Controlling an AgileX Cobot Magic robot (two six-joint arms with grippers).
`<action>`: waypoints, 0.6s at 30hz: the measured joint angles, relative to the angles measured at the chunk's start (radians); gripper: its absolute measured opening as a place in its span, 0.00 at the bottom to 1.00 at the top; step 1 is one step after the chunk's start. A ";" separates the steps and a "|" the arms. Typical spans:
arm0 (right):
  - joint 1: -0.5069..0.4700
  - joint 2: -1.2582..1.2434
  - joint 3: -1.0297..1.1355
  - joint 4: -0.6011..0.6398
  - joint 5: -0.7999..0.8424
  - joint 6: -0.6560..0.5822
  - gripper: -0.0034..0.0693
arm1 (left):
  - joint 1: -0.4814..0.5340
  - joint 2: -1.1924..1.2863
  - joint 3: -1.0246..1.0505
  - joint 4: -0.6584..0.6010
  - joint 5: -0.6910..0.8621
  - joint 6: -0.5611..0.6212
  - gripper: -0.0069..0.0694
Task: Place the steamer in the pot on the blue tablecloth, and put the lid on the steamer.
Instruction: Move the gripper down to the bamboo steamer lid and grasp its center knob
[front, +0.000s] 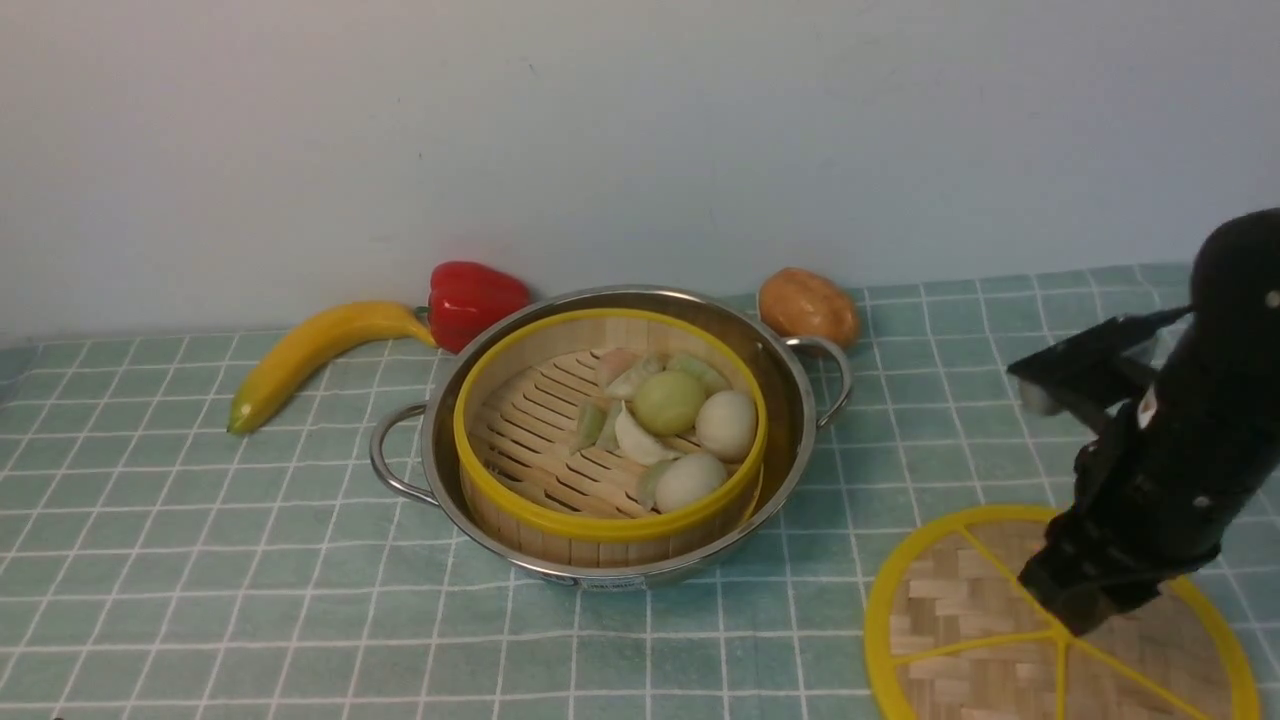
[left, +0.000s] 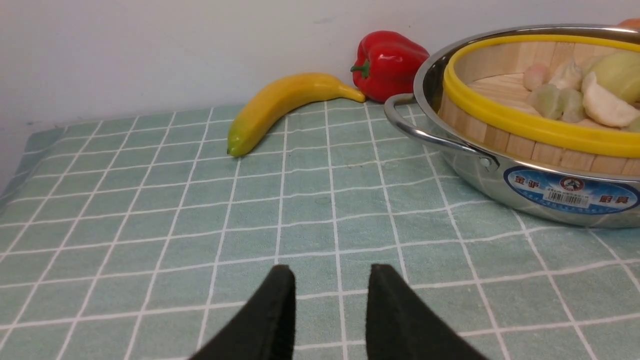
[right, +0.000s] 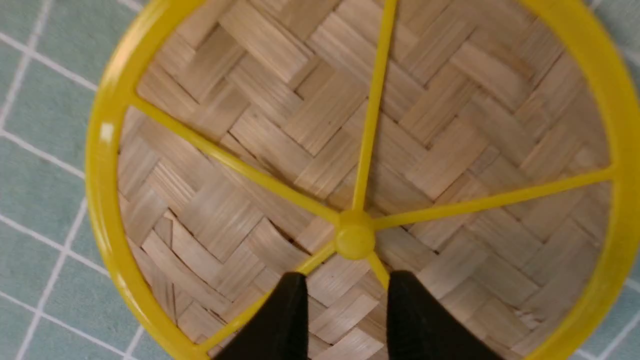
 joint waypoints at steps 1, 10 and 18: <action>0.008 0.024 0.000 -0.007 0.003 0.011 0.38 | 0.000 0.000 0.000 0.000 0.000 0.000 0.36; 0.028 0.065 -0.005 -0.062 -0.038 0.053 0.38 | 0.000 0.000 0.000 0.000 0.000 0.000 0.38; 0.028 0.084 -0.007 -0.064 -0.060 0.057 0.38 | 0.000 0.000 0.000 0.000 0.000 0.000 0.40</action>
